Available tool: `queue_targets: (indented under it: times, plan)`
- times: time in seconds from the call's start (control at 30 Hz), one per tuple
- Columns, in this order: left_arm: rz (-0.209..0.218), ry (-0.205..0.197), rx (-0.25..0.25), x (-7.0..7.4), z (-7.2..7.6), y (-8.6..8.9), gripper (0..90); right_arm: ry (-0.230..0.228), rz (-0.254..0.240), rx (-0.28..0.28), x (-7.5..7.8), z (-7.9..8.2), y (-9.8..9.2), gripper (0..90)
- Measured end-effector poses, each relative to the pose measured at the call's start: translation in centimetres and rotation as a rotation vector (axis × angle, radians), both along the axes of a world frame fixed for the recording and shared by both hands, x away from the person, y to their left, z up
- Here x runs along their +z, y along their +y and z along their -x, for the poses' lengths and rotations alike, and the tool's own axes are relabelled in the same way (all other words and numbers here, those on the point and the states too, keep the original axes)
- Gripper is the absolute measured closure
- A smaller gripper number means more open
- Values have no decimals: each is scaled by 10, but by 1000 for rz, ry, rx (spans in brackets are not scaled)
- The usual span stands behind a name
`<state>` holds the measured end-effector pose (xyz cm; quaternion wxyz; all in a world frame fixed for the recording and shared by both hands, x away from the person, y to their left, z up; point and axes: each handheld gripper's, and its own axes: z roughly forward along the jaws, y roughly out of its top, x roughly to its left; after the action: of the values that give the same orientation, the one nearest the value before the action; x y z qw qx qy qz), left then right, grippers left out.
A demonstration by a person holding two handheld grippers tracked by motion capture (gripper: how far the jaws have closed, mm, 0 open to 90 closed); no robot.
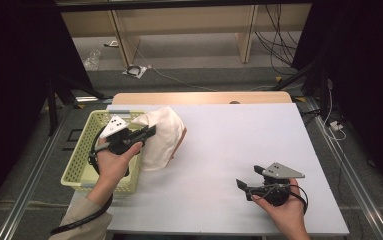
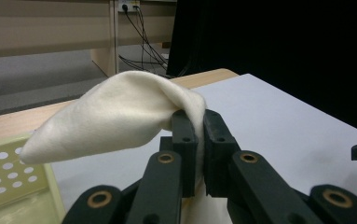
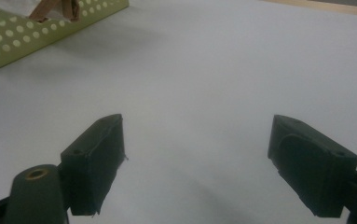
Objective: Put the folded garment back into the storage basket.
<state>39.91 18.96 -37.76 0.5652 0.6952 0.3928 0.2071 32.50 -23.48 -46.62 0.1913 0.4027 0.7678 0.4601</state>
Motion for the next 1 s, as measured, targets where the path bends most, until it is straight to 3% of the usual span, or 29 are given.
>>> queue_targets:
  times: [1.0]
  plan:
    - [5,3,17,1,-1,8,845,-2,-1,0,0,0,0,197]
